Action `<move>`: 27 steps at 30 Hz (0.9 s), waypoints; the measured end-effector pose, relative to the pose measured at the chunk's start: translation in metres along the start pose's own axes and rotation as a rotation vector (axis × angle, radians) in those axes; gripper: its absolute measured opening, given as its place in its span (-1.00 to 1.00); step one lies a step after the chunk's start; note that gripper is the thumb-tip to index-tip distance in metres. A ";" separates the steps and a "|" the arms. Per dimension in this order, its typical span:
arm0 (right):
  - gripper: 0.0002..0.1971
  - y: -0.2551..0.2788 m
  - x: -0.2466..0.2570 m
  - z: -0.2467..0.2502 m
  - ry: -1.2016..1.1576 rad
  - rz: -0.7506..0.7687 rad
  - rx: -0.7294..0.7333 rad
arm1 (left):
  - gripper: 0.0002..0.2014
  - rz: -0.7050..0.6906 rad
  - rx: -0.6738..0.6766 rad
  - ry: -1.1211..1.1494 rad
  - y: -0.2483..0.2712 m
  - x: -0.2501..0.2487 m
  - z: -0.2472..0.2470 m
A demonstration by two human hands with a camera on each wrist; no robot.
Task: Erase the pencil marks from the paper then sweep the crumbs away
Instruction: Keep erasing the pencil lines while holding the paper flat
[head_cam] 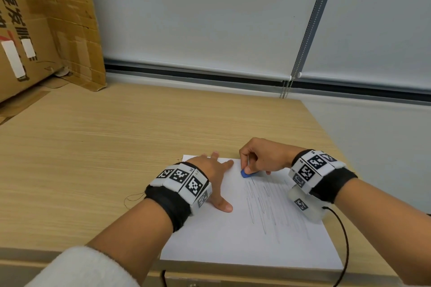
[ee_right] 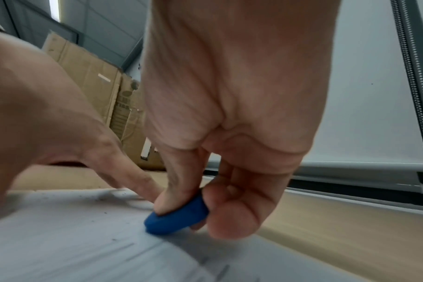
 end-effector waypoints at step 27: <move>-0.95 -0.010 0.019 -0.002 -0.009 0.007 -0.007 | 0.19 -0.024 -0.042 -0.003 0.002 -0.001 0.002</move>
Point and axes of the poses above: each hand's wrist, its own y-axis away from the middle knuckle, its own z-axis out of the back of the hand, x = y × z, the point moved 8 cm from there along -y, towards the middle knuckle, and after that the axes turned 11 degrees about -x, right-handed, at the moved point
